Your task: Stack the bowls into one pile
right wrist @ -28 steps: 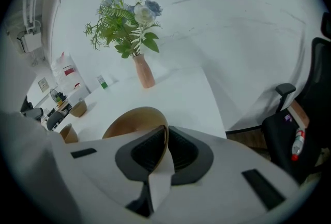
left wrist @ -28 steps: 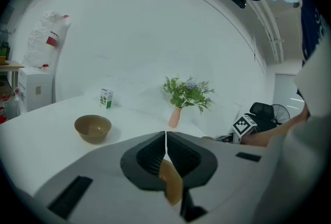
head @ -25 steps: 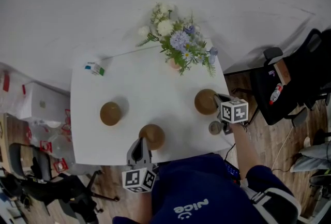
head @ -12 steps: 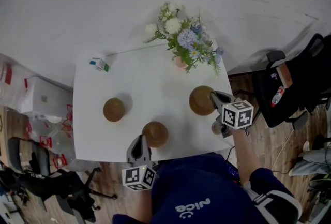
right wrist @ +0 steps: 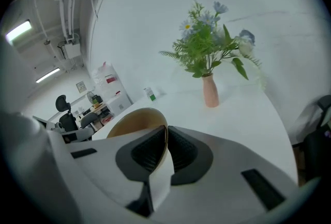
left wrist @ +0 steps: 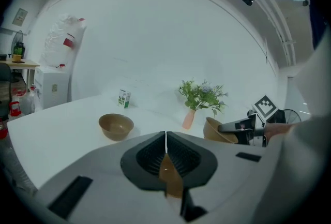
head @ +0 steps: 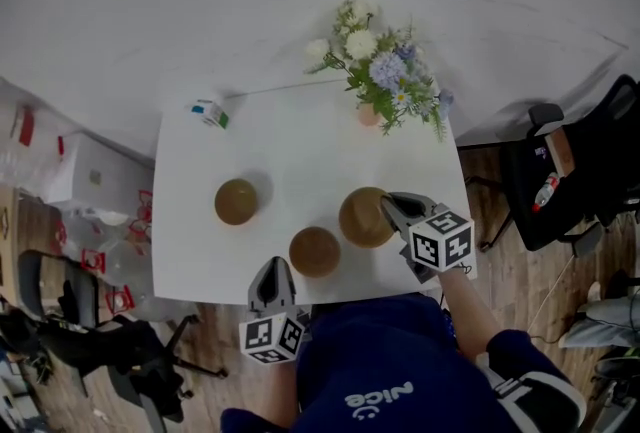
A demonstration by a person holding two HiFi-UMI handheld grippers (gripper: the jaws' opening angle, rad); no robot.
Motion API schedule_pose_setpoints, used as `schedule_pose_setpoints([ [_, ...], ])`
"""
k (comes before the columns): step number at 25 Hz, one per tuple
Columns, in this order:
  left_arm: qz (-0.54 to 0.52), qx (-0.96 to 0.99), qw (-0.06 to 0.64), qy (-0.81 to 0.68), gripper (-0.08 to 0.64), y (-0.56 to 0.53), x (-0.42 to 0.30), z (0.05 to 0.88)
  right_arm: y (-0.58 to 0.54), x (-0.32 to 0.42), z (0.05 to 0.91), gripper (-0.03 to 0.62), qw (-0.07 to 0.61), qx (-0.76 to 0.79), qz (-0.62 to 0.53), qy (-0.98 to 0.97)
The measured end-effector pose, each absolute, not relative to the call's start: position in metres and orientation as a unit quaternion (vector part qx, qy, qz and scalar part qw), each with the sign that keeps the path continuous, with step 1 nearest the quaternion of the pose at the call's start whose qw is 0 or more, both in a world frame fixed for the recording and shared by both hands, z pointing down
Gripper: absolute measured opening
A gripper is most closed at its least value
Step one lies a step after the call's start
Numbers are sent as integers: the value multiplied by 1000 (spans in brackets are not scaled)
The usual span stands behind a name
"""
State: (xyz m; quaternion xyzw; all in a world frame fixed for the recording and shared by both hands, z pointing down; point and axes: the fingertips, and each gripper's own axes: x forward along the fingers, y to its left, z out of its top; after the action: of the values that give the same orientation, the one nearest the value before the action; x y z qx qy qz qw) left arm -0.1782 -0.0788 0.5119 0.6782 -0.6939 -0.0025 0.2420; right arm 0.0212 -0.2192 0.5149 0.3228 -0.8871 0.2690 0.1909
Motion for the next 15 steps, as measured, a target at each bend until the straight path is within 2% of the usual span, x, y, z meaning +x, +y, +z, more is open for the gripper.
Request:
schedule_pose_setpoints([
  [15, -5, 650, 246, -719, 26, -45, -230, 522, -157, -76, 554, 37, 255, 240, 258, -901],
])
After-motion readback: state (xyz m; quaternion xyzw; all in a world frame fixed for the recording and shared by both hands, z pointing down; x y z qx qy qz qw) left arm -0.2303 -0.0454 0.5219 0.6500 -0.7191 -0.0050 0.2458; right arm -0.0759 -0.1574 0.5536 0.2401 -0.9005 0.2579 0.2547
